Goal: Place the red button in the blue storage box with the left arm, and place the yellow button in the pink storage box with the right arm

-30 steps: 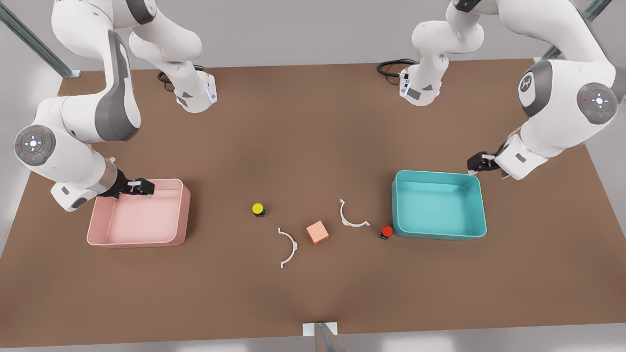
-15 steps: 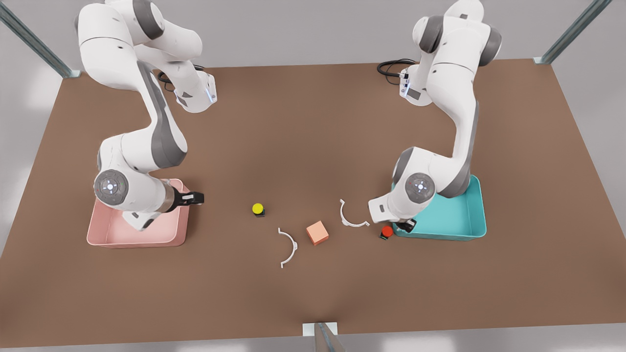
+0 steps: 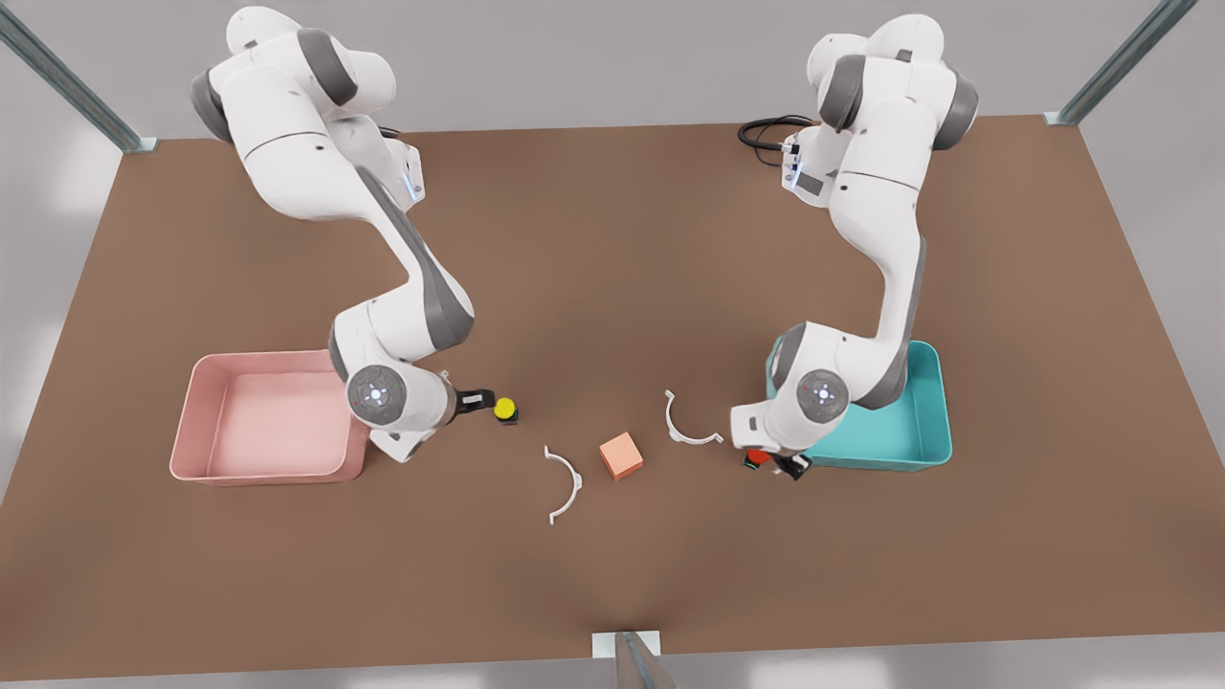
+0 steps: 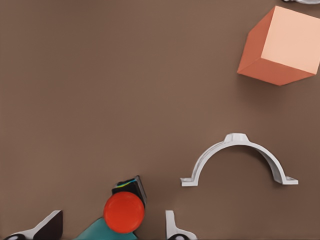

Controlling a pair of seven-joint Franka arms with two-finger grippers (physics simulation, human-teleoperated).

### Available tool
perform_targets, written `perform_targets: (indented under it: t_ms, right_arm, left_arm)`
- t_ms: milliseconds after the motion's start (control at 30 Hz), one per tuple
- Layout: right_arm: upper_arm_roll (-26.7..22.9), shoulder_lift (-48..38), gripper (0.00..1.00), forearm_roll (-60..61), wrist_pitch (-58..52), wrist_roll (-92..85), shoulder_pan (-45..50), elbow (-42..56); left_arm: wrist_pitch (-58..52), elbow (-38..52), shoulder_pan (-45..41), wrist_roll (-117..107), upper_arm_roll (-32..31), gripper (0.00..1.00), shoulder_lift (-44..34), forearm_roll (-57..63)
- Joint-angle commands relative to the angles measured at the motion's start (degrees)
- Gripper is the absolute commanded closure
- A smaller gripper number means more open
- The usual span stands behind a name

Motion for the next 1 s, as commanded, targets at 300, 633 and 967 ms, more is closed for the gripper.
perform_targets:
  t_ms: [300,633,967]
  right_arm:
    - [0.0,4.0,0.00,-0.3,14.9,15.8,1.2,-3.0]
    - [1.2,3.0,0.00,-2.4,26.2,20.9,1.9,-12.0]
    - [1.6,3.1,0.00,-5.0,35.3,20.9,1.9,-18.3]
  left_arm:
    - [1.4,0.3,0.1,10.1,-0.1,0.00,4.3,-1.7]
    - [1.8,0.4,0.0,10.5,-0.1,0.28,5.8,-3.0]
    - [1.7,1.5,-1.2,9.4,-0.2,0.46,4.1,-2.8]
